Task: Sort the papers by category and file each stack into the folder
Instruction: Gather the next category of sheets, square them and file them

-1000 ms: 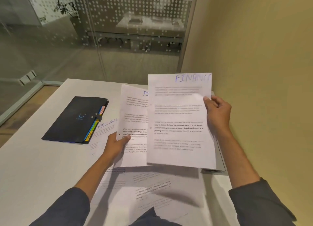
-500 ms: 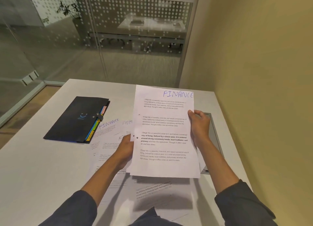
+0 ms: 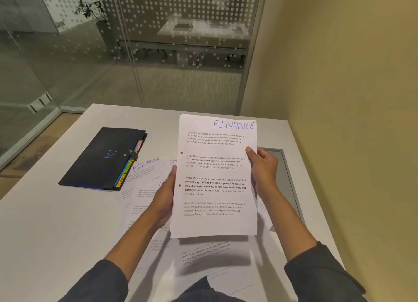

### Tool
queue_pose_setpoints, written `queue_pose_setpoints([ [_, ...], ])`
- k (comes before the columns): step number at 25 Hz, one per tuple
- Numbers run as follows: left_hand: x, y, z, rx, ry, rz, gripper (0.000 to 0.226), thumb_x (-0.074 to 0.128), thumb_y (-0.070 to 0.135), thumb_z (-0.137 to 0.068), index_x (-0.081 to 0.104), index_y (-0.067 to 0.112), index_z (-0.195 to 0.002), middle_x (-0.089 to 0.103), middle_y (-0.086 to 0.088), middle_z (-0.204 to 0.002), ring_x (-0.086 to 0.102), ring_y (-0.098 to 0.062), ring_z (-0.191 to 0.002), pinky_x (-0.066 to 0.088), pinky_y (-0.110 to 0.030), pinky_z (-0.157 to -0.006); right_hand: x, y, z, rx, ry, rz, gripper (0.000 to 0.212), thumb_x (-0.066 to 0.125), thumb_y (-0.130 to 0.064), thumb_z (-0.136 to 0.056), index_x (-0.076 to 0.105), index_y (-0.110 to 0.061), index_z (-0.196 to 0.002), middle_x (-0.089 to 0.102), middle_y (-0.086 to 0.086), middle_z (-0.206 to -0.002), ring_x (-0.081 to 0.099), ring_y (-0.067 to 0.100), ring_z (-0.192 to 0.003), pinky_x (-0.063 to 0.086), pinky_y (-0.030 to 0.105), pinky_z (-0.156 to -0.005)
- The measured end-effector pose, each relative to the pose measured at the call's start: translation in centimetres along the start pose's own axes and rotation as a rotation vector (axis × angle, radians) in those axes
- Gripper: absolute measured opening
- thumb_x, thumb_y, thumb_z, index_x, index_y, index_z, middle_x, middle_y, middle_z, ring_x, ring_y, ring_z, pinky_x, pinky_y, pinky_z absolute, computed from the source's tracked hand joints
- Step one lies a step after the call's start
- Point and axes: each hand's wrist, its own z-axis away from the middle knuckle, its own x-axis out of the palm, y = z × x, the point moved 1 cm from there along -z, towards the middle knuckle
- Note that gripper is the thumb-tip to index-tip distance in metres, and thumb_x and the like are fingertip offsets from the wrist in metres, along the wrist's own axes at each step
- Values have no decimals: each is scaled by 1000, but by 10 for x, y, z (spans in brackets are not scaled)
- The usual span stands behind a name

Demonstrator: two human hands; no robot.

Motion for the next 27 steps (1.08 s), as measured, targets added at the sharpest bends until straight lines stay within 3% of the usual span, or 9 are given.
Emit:
queue_pose_setpoints([
  [2, -4, 7, -5, -24, -13, 157, 48, 28, 52, -100, 62, 26, -123, 70, -3, -118, 65, -22, -110, 48, -43, -95, 1, 2, 0, 0, -6, -6, 11, 66, -14, -93, 69, -9, -102, 76, 4, -89, 73, 14, -71, 55, 25, -60],
  [5, -7, 15, -13, 36, 1, 16, 31, 47, 30, -99, 63, 16, -122, 69, -5, -119, 65, -23, -111, 47, -44, -100, 5, 3, 4, -12, -48, -12, 15, 62, -15, -96, 66, -7, -107, 76, 4, -90, 74, 15, -71, 55, 26, -60],
  [8, -10, 14, -21, 59, 67, -123, 29, 52, 17, -98, 61, 8, -124, 70, -10, -115, 69, -25, -102, 53, -43, -91, 8, 7, 11, 6, -122, -12, 16, 59, -19, -97, 63, -12, -111, 76, 3, -93, 74, 14, -73, 58, 26, -61],
  [12, -15, 2, -22, 58, 136, -131, 26, 52, 20, -98, 62, 11, -121, 73, -7, -107, 71, -24, -96, 55, -41, -87, 3, 22, 14, 86, -273, 89, 25, 69, -20, -90, 69, -8, -112, 77, 6, -98, 73, 30, -89, 59, 35, -73],
  [17, -22, -12, -24, 40, 137, -199, 20, 56, 13, -95, 66, 18, -112, 73, -3, -108, 69, -22, -98, 53, -40, -88, 1, 27, 24, 91, -299, 187, 18, 67, -20, -92, 72, -12, -107, 77, 0, -94, 75, 19, -82, 59, 29, -68],
  [22, -23, -19, -29, 59, 172, -135, 25, 61, 7, -91, 64, 13, -115, 70, -6, -113, 65, -24, -105, 50, -42, -96, 2, 36, 35, 66, -297, 246, 13, 67, -20, -91, 73, -16, -103, 76, -6, -85, 73, 14, -74, 54, 22, -60],
  [27, -14, -14, -27, 102, 145, -148, 14, 63, 16, -90, 69, 20, -102, 75, 4, -97, 70, -10, -87, 51, -23, -74, 2, 30, 44, -37, -305, 187, 17, 72, -31, -87, 75, -16, -95, 77, 3, -88, 73, 19, -79, 59, 27, -69],
])
